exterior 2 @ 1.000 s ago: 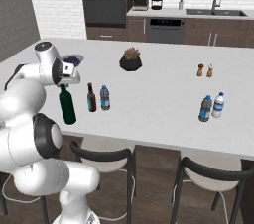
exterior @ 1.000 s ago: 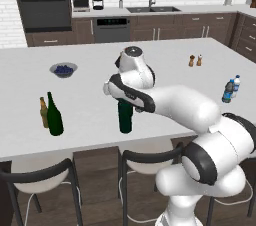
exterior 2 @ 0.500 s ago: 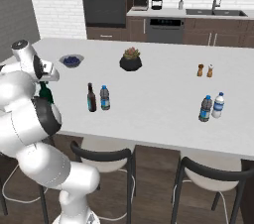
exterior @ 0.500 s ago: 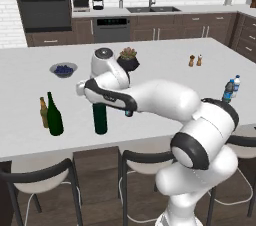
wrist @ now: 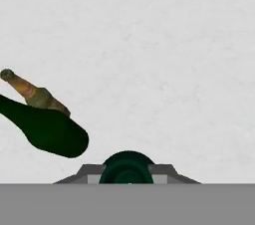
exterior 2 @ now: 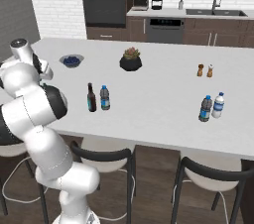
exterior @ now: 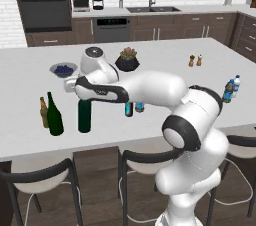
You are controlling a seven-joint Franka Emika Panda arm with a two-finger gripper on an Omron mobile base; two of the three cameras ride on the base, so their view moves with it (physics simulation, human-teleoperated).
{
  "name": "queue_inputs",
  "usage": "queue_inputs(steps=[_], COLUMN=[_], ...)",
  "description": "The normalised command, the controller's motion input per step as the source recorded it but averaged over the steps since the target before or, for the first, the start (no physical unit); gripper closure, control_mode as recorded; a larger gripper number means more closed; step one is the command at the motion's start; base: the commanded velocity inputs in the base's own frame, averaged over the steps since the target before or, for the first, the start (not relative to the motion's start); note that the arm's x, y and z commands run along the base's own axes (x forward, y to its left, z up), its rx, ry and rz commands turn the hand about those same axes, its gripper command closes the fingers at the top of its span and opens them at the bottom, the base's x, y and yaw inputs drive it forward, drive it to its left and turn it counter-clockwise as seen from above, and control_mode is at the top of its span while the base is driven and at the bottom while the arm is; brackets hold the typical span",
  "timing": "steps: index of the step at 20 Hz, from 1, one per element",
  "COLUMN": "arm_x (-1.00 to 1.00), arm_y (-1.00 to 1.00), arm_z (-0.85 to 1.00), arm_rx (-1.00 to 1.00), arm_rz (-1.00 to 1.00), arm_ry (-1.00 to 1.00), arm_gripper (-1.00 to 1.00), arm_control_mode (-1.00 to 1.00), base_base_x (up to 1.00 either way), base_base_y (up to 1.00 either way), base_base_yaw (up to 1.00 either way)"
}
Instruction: Move the plastic bottles in the middle to the plastics group, and the glass bottles in the middle to the glass group.
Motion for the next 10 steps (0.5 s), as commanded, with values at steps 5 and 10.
queue_inputs(steps=[5,10], arm_x=[0.35,0.41], arm_y=[0.27,0.31], arm_z=[-0.2,-0.14], arm_rx=[0.01,0.0], arm_rz=[0.01,0.0], arm_ry=[0.0,-0.02], arm_gripper=[1.0,1.0], arm_control_mode=[-1.0,-1.0], base_base_x=[0.0,0.0], base_base_y=[0.0,0.0], base_base_yaw=[0.0,0.0])
